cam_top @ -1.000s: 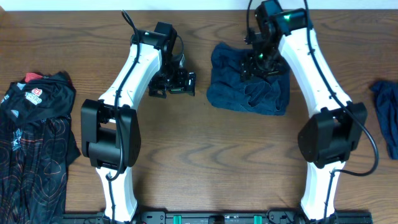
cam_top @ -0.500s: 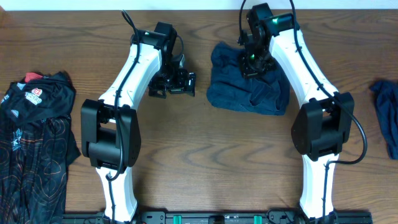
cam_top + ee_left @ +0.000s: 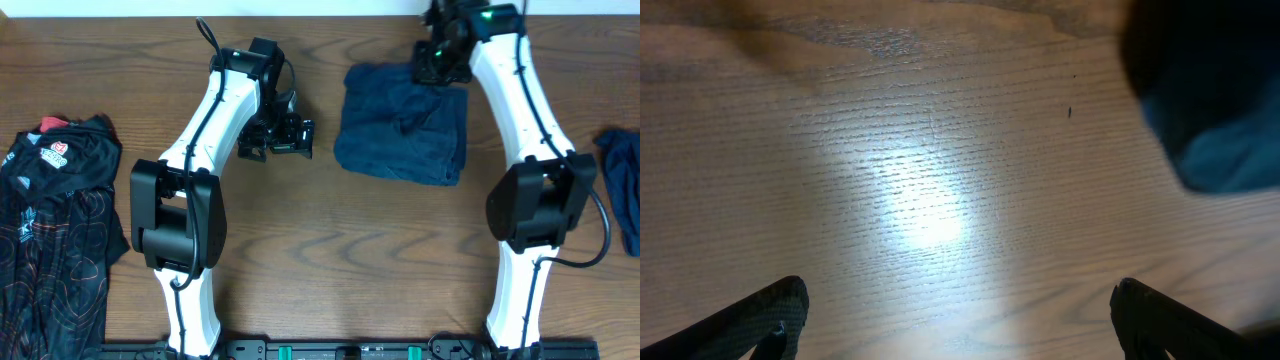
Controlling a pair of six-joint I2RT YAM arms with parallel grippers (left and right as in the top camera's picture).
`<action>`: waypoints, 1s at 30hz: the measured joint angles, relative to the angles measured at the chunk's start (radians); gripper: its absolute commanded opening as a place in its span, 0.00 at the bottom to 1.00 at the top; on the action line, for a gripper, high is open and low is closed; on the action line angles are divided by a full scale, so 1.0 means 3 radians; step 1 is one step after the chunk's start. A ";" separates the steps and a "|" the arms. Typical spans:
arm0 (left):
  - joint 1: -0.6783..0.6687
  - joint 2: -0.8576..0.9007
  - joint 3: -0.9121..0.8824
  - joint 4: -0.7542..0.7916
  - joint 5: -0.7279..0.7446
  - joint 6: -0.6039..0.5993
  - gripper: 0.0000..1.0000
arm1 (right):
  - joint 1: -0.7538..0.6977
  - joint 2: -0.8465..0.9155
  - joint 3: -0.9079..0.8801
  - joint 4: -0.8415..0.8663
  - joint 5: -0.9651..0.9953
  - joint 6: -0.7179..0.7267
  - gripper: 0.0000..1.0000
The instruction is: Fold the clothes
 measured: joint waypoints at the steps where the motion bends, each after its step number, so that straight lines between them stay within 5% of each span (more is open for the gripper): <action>1: 0.0000 0.0000 0.0000 0.0000 0.0000 0.0000 0.98 | -0.0037 0.0000 0.0000 0.0011 0.0001 0.0064 0.01; 15: 0.0000 0.0000 0.0000 0.0000 0.0000 0.0000 0.98 | -0.0175 0.0000 -0.0034 -0.0584 0.0359 0.0622 0.01; 22: 0.0000 0.0000 0.0000 -0.0001 0.0000 0.0000 0.98 | -0.0175 0.0000 -0.0595 -0.0651 0.0693 0.0865 0.01; 23: 0.0000 0.0000 0.0000 -0.0001 0.0000 0.0000 0.98 | -0.0178 0.0000 -0.0678 -0.0647 0.0729 0.0899 0.06; 25: 0.0000 0.0000 0.0000 0.0000 0.0000 0.0000 0.98 | -0.0186 0.0000 -0.0835 -0.0601 0.0783 0.0977 0.39; 30: 0.0000 0.0000 0.0000 0.0003 0.0000 0.0000 0.98 | -0.0231 0.0000 -0.1020 -0.0552 0.0866 0.0988 0.70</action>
